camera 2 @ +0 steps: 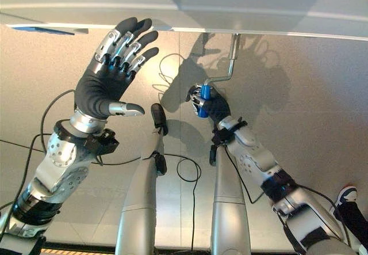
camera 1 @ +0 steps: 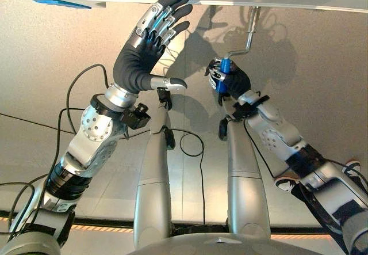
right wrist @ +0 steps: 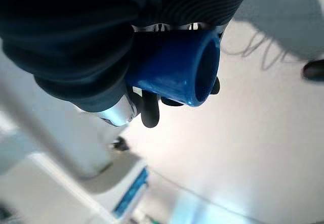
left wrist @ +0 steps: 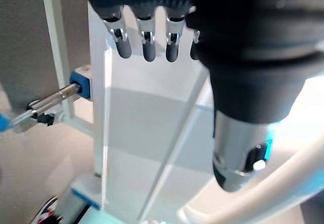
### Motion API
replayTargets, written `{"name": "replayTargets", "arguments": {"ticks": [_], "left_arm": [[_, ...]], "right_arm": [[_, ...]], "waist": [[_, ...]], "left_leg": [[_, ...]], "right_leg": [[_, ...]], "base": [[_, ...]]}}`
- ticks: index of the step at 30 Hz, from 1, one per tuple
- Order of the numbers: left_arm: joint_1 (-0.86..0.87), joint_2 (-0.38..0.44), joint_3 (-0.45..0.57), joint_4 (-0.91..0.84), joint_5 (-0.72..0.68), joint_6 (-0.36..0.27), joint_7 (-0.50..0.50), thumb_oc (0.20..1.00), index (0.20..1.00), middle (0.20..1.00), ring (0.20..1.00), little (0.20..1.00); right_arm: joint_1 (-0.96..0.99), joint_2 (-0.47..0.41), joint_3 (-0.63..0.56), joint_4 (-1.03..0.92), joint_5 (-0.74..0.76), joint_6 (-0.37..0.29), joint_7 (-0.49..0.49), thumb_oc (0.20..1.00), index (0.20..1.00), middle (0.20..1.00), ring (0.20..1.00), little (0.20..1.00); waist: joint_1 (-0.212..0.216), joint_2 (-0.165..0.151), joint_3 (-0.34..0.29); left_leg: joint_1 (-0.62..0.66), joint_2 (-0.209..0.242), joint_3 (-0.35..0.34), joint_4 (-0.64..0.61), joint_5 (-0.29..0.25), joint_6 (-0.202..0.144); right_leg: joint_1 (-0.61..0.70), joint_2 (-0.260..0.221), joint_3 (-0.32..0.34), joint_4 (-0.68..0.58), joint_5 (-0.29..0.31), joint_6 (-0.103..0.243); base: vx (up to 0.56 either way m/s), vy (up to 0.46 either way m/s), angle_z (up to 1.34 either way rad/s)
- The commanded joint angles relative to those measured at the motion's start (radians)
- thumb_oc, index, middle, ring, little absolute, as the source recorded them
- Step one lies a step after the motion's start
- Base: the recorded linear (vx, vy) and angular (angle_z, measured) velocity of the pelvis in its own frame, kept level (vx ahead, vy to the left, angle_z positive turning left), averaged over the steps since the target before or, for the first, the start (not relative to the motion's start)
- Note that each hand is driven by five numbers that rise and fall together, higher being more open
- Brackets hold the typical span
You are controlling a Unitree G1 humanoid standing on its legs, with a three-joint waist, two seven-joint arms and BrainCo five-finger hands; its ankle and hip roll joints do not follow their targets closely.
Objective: Raise the hospital bed
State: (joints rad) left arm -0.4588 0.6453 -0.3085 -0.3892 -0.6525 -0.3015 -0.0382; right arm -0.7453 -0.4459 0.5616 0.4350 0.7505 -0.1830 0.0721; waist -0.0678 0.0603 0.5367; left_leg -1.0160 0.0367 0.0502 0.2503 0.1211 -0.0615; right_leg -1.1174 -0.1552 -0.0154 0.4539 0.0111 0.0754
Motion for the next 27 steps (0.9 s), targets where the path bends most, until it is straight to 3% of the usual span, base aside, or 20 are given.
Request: {"name": "replayTargets", "arguments": {"ticks": [1,2,4,10,16,22,27], "left_arm": [[0.009,0.011,-0.018,-0.117,-0.066,-0.061,-0.016,1.000,1.000,1.000,1.000,1.000],[0.009,0.012,-0.017,-0.117,-0.066,-0.061,-0.016,1.000,1.000,1.000,1.000,1.000],[-0.004,0.017,-0.056,-0.117,-0.089,-0.056,-0.033,1.000,1.000,1.000,1.000,1.000],[-0.049,0.015,-0.112,-0.113,-0.103,-0.051,-0.051,1.000,1.000,1.000,1.000,1.000],[-0.070,0.024,-0.129,-0.105,-0.116,-0.047,-0.060,1.000,1.000,1.000,1.000,1.000],[-0.075,0.037,-0.136,-0.102,-0.116,-0.044,-0.068,1.000,1.000,1.000,1.000,1.000],[-0.070,0.056,-0.123,-0.097,-0.117,-0.051,-0.071,1.000,1.000,1.000,1.000,1.000]], "right_arm": [[-0.152,0.109,0.058,0.159,-0.183,0.001,-0.033,0.200,0.200,0.200,0.200,0.200],[-0.154,0.111,0.058,0.162,-0.183,-0.001,-0.033,0.200,0.200,0.200,0.200,0.200],[-0.231,0.121,0.040,0.379,-0.227,0.020,-0.069,0.200,0.200,0.200,0.200,0.200],[-0.319,0.083,-0.015,0.643,-0.174,0.035,-0.074,0.200,0.200,0.200,0.200,0.200],[-0.345,-0.001,-0.076,0.837,-0.187,0.060,-0.090,0.200,0.200,0.200,0.200,0.200],[-0.304,-0.092,-0.157,0.906,-0.178,0.063,-0.126,0.200,0.200,0.200,0.200,0.200],[-0.203,-0.186,-0.282,0.925,-0.081,0.047,-0.153,0.200,0.200,0.200,0.200,0.200]], "waist": [[0.042,0.048,-0.017],[0.042,0.047,-0.017],[0.054,0.053,-0.017],[0.066,0.067,-0.017],[0.073,0.081,-0.017],[0.070,0.088,-0.017],[0.054,0.086,-0.017]], "left_leg": [[0.036,-0.017,0.005,0.091,-0.109,0.010],[0.035,-0.017,0.005,0.091,-0.109,0.010],[0.032,-0.018,0.005,0.093,-0.109,0.009],[0.028,-0.021,0.001,0.092,-0.109,0.008],[0.032,-0.025,0.000,0.089,-0.112,0.009],[0.034,-0.028,-0.002,0.090,-0.115,0.010],[0.039,-0.031,0.000,0.091,-0.122,0.012]], "right_leg": [[0.078,0.000,-0.036,-0.113,0.073,0.083],[0.078,0.001,-0.036,-0.113,0.073,0.083],[0.077,0.000,-0.039,-0.114,0.074,0.082],[0.074,-0.004,-0.043,-0.113,0.069,0.083],[0.076,-0.004,-0.043,-0.113,0.064,0.085],[0.072,-0.002,-0.040,-0.107,0.058,0.086],[0.070,-0.001,-0.036,-0.098,0.050,0.087]], "base": [[0.00,0.000,0.00],[0.00,0.000,0.00],[0.00,0.000,0.00],[0.00,0.006,0.03],[0.00,0.000,0.00],[0.01,0.004,0.02],[0.00,0.000,0.00]]}}
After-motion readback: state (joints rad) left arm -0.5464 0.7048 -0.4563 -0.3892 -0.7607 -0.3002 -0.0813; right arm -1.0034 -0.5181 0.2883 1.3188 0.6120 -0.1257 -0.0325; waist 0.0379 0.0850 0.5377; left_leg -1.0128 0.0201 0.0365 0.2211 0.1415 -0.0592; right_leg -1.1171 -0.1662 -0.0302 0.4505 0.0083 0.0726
